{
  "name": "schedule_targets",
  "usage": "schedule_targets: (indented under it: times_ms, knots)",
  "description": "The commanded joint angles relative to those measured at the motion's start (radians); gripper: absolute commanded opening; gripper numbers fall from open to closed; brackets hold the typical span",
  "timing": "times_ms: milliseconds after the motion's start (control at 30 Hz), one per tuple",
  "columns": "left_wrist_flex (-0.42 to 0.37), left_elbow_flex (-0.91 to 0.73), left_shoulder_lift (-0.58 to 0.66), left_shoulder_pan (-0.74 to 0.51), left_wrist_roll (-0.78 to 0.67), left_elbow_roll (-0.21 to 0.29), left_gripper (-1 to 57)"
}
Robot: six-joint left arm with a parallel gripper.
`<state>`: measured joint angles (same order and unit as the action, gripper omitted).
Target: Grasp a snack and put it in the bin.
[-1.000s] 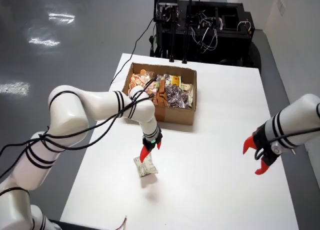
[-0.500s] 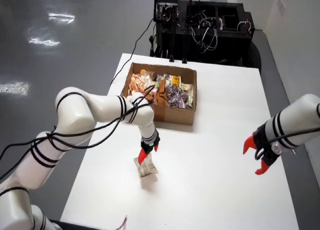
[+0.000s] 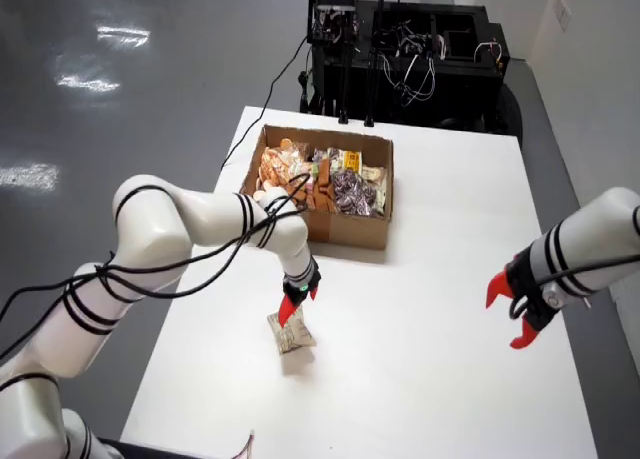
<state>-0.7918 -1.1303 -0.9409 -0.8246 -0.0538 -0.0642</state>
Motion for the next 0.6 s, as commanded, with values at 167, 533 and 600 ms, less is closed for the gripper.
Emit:
schedule_targets:
  times_ms: [167, 533, 600]
  knots:
    - [0.010, -0.001, 0.001, -0.001, 0.006, -0.019, 55.5]
    - [0.053, -0.062, 0.012, 0.008, -0.020, -0.027, 54.5]
    - [0.064, -0.074, 0.012, 0.007, -0.024, -0.027, 54.2]
